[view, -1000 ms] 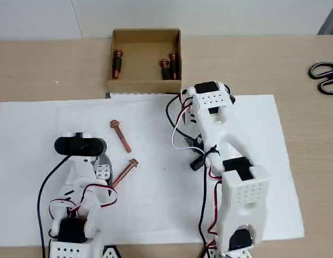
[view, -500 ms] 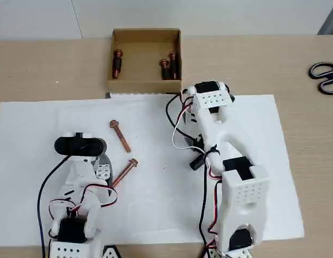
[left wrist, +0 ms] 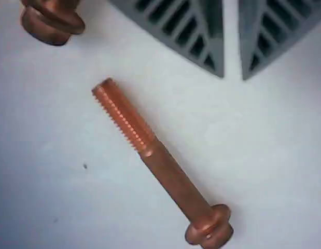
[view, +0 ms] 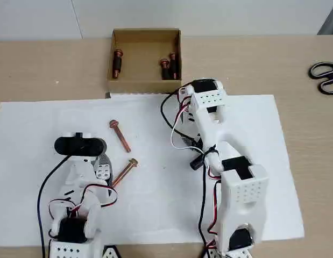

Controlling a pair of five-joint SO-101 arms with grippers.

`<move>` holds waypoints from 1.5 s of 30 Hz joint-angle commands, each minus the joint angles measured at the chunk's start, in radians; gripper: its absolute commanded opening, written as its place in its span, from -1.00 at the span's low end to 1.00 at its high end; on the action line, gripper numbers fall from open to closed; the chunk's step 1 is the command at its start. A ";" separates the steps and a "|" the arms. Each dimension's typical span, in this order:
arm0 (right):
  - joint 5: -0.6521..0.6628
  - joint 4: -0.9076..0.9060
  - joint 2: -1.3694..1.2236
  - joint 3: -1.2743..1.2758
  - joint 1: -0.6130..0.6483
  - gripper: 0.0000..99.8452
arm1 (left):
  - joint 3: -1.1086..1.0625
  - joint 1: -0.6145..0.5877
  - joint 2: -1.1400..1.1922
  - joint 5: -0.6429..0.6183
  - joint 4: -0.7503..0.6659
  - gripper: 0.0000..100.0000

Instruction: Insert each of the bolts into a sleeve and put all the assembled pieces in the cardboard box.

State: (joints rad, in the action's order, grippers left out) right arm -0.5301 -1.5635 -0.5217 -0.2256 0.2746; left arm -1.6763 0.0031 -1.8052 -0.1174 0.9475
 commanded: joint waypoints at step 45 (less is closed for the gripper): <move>0.100 -0.157 0.522 0.038 -0.140 -1.00 | 1.086 0.005 0.658 -0.052 0.253 -0.99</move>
State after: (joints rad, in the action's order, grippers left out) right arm -0.4396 -1.7123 -0.0936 -0.2424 0.1427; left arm -0.8170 0.0031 -1.3541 -0.1788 1.0886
